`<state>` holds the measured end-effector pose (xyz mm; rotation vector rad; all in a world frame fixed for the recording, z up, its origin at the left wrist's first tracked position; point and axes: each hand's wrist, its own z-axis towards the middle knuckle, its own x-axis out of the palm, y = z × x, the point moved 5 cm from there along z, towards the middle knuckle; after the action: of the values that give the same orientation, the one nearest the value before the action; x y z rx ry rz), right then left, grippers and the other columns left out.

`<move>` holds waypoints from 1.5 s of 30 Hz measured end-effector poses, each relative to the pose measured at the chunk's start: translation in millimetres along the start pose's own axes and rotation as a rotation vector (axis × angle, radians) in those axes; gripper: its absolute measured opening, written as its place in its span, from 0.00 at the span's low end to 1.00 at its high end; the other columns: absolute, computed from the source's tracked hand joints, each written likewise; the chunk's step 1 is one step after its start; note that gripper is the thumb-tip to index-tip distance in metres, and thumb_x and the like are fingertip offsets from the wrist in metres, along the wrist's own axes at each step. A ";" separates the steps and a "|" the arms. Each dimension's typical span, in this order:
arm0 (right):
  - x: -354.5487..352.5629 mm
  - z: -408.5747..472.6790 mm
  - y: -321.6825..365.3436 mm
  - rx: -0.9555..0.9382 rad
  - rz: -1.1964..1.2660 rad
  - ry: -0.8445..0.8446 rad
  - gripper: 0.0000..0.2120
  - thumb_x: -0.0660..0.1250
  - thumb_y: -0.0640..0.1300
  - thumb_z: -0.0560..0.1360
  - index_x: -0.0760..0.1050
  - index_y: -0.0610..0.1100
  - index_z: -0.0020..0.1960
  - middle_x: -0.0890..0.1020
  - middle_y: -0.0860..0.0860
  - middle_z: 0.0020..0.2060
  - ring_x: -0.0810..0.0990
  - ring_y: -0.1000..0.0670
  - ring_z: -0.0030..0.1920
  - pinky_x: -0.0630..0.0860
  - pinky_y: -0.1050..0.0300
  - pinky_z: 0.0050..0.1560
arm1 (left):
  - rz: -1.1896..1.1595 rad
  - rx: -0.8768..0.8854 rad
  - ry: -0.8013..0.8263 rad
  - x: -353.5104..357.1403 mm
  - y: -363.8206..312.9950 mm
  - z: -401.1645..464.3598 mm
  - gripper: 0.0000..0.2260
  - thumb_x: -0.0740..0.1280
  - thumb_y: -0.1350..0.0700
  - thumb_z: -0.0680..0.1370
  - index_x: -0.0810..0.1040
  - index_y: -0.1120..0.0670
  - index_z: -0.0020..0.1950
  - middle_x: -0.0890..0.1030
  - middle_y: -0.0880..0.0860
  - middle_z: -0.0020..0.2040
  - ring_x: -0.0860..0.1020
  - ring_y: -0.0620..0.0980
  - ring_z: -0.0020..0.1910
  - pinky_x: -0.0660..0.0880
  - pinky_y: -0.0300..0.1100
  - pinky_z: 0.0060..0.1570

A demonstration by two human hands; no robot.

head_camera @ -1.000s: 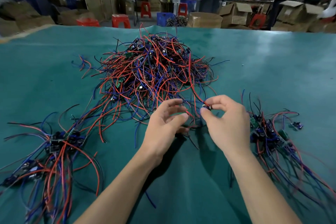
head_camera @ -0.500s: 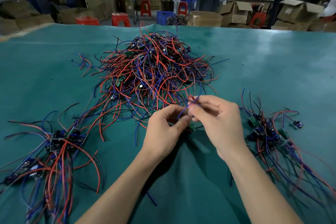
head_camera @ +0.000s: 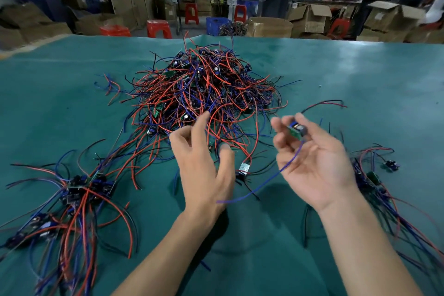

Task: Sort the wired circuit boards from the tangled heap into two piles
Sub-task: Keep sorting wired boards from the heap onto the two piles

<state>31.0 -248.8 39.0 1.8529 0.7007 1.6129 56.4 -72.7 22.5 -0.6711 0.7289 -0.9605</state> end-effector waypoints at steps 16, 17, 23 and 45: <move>-8.9 12.7 -31.9 -0.105 -0.433 -0.188 0.05 0.75 0.34 0.72 0.86 0.40 0.37 0.77 0.48 0.27 0.71 0.55 0.23 0.67 0.64 0.21 | -0.804 -0.531 0.679 41.1 4.6 -19.8 0.13 0.65 0.55 0.79 0.78 0.66 0.48 0.81 0.59 0.38 0.79 0.49 0.33 0.74 0.36 0.29; -11.4 13.2 -28.5 -0.136 -0.458 -0.208 0.06 0.76 0.34 0.72 0.85 0.40 0.37 0.77 0.48 0.27 0.71 0.55 0.23 0.67 0.64 0.22 | -0.832 -0.567 0.693 42.3 5.3 -21.0 0.10 0.64 0.58 0.80 0.77 0.65 0.50 0.81 0.59 0.39 0.80 0.49 0.34 0.74 0.36 0.29; -34.0 12.0 9.9 -0.536 -0.682 -0.436 0.10 0.77 0.36 0.73 0.83 0.46 0.36 0.80 0.51 0.25 0.74 0.54 0.23 0.72 0.61 0.24 | -0.858 -0.584 0.769 45.3 4.3 -23.5 0.05 0.64 0.62 0.80 0.78 0.63 0.49 0.80 0.57 0.39 0.76 0.46 0.31 0.69 0.34 0.25; -3.4 6.2 -16.7 -0.502 -1.033 -0.095 0.14 0.76 0.55 0.69 0.84 0.44 0.41 0.82 0.46 0.30 0.76 0.54 0.32 0.74 0.53 0.35 | -0.731 -0.553 0.727 38.4 11.6 -16.5 0.07 0.67 0.63 0.79 0.80 0.60 0.42 0.81 0.55 0.32 0.78 0.46 0.26 0.71 0.34 0.24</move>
<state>36.5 -240.2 24.1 0.9143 0.8924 0.8786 63.5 -105.1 -5.5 -1.1278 1.4744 -1.7412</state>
